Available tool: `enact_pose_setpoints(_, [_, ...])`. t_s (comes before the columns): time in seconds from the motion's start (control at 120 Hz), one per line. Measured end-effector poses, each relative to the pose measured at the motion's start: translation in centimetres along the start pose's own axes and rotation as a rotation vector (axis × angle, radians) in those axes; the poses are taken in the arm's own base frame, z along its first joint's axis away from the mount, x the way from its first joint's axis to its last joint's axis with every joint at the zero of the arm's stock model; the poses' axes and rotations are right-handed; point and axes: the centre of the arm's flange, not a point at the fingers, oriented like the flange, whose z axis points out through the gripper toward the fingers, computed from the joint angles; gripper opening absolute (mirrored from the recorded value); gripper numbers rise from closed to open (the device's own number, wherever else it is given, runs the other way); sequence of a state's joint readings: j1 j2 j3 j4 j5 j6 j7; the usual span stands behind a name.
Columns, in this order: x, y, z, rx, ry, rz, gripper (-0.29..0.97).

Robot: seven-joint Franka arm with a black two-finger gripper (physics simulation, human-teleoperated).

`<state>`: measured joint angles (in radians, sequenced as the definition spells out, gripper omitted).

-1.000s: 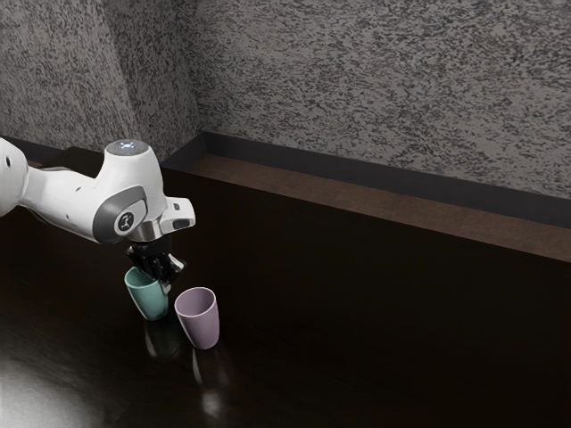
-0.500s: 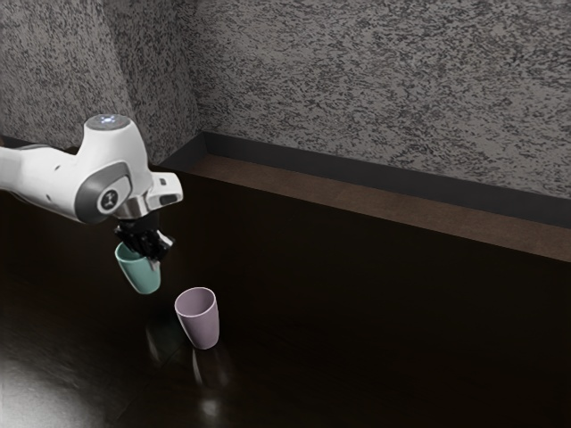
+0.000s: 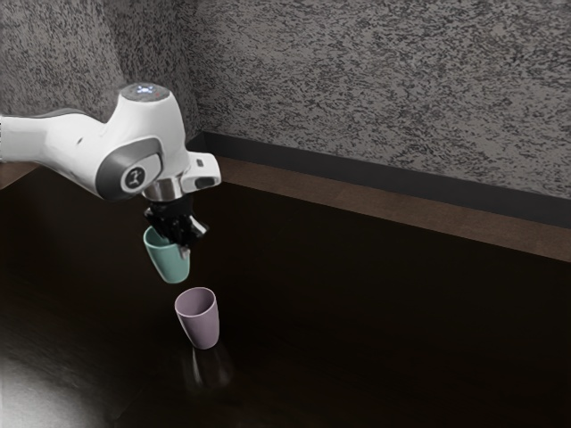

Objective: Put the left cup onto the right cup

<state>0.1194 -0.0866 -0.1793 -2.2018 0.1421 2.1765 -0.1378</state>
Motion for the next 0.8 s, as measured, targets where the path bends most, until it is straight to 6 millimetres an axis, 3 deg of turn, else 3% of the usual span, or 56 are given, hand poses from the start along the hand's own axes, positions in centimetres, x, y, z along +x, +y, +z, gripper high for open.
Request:
enact_pose_setpoints(0.317, [-0.9,4.0,-0.2,0.01,-0.029,-0.026,-0.11])
enact_pose_setpoints(0.65, [-1.7,6.7,-0.2,0.017,-0.043,-0.086,-0.11])
enact_pose_setpoints(0.8, [-2.1,7.1,0.5,0.02,-0.057,-0.126,-0.11])
